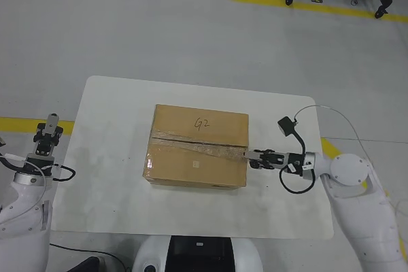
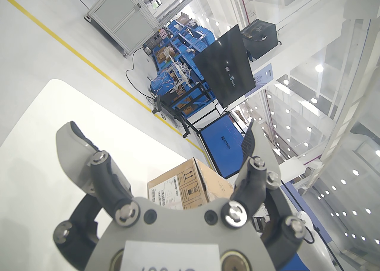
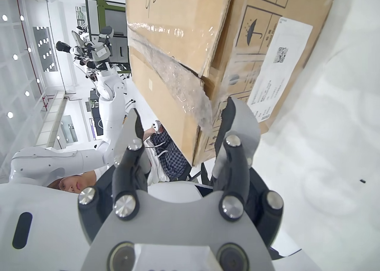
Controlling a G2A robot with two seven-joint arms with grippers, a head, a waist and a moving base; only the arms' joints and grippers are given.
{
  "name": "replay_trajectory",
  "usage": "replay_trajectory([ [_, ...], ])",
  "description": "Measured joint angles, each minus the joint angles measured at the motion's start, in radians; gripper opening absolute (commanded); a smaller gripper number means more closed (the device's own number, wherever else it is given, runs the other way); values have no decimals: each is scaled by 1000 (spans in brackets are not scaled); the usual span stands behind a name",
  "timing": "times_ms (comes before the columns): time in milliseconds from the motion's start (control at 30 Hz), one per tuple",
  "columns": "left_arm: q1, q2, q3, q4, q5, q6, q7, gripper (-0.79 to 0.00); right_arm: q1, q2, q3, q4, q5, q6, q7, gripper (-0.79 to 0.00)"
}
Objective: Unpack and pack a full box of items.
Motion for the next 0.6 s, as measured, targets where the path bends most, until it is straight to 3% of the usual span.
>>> replay_trajectory([
  [67,0,0,0,0,0,0,0,0,4,1,-5,2,-3,2,-1,-551],
  [167,0,0,0,0,0,0,0,0,11,3,-11,4,-9,6,-5,-767],
  [200,0,0,0,0,0,0,0,0,12,4,-13,4,-13,9,-7,-785],
  [600,0,0,0,0,0,0,0,0,12,16,-9,-28,-67,37,-32,-785],
])
